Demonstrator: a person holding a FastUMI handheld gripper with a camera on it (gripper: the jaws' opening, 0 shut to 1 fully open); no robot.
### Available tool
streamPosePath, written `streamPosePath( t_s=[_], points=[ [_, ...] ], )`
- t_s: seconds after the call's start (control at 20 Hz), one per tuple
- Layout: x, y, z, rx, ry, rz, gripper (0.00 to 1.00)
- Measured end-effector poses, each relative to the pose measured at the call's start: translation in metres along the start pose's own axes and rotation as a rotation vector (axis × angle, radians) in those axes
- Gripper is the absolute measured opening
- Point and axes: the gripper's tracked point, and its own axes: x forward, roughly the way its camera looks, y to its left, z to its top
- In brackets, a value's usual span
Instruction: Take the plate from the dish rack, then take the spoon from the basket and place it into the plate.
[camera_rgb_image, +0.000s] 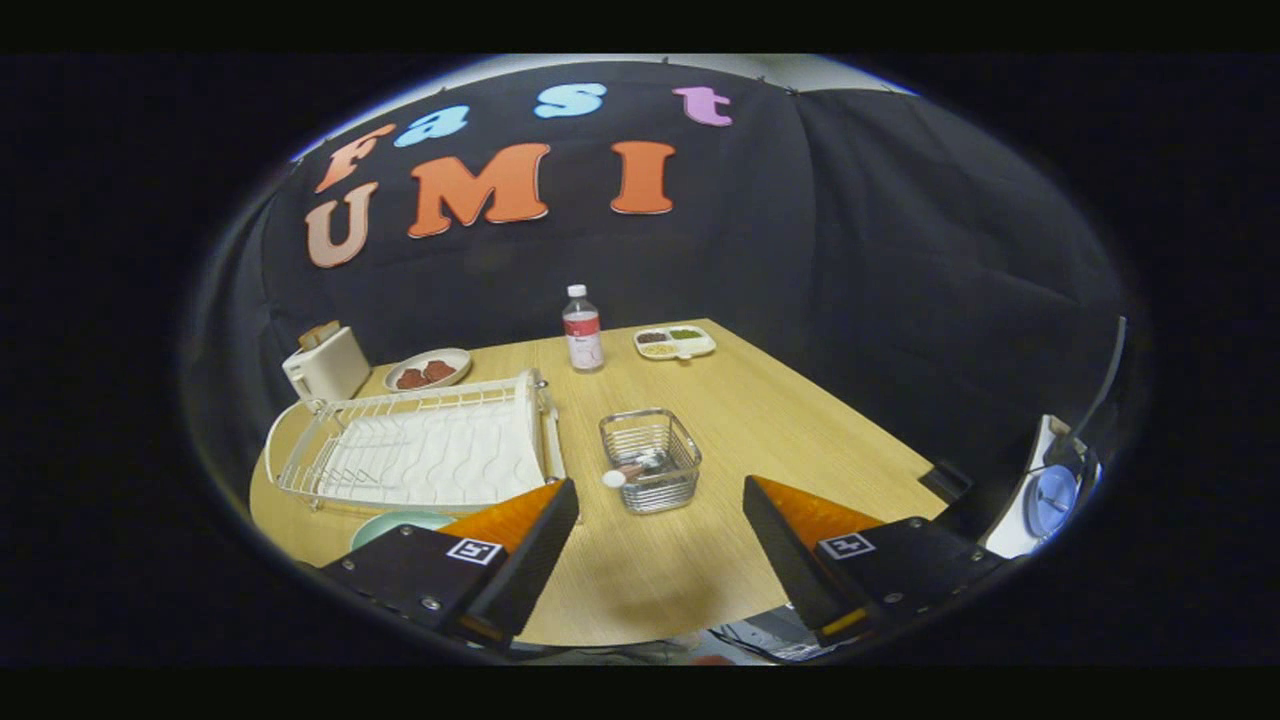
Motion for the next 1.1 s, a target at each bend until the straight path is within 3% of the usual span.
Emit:
streamPosePath(
  t_s=[0.25, 0.65, 0.85, 1.1],
  points=[
    [0.026, 0.017, 0.003, -0.014, -0.008, 0.049, 0.97],
    [0.065, 0.023, -0.008, -0.047, -0.004, 0.077, 0.51],
    [0.073, 0.012, 0.000, -0.050, -0.029, 0.039, 0.19],
    [0.067, 0.003, 0.016, -0.042, -0.049, 0.039, 0.09]
  ],
)
